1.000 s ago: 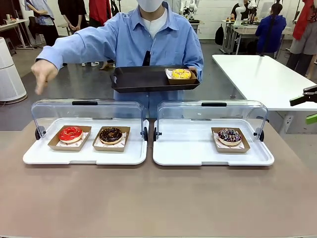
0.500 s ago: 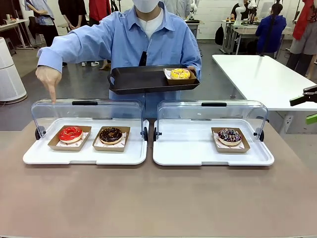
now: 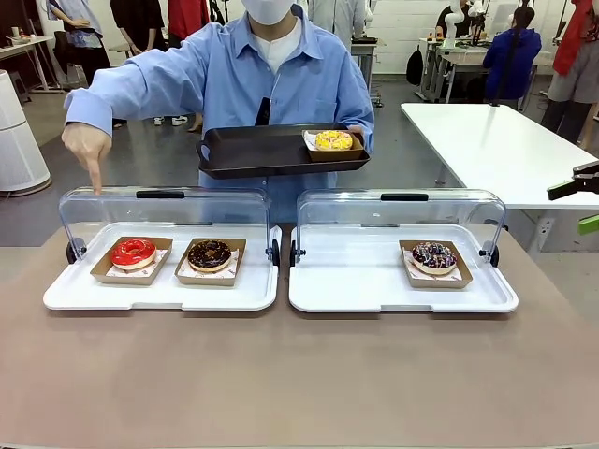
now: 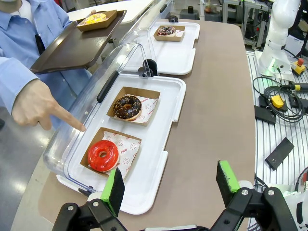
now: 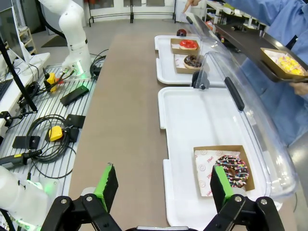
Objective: Provide the desired donut to the person.
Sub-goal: Pick up and lift the Paper togo box containing the Donut pointed at by the person.
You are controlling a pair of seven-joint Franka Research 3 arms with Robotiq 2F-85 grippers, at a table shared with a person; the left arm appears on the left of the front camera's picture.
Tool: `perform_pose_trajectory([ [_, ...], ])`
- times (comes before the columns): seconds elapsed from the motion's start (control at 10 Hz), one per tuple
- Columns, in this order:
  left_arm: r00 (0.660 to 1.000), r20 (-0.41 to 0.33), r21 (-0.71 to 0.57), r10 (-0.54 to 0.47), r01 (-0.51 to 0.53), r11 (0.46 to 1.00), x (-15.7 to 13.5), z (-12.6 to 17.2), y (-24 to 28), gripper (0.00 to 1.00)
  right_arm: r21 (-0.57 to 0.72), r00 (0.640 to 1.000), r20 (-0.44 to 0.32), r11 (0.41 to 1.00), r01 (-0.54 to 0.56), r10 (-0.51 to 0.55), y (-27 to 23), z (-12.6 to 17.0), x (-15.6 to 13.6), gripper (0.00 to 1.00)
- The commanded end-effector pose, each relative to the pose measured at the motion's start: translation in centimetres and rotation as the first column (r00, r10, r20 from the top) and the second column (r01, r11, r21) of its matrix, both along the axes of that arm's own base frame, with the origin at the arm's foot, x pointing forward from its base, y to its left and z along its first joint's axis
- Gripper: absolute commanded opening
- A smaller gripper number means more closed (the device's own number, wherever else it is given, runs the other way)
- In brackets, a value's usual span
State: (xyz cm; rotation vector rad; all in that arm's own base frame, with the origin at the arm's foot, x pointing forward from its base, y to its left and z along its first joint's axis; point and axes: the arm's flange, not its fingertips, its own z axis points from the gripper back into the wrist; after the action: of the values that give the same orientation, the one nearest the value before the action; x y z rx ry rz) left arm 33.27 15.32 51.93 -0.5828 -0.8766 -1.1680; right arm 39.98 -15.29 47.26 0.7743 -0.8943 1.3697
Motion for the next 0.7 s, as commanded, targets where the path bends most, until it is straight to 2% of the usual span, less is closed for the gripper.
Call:
perform_pose_trajectory([
  [0.0,1.0,0.005,-0.008,-0.002,0.002,1.0,-0.13,0.03,0.03,1.0,-0.004,1.0,0.001,1.0,-0.008,0.008,-0.03,0.03,-0.12,1.0],
  [0.6,1.0,0.005,-0.008,-0.002,0.002,1.0,-0.13,0.03,0.03,1.0,-0.004,1.0,0.001,1.0,-0.008,0.008,-0.03,0.03,-0.12,1.0],
])
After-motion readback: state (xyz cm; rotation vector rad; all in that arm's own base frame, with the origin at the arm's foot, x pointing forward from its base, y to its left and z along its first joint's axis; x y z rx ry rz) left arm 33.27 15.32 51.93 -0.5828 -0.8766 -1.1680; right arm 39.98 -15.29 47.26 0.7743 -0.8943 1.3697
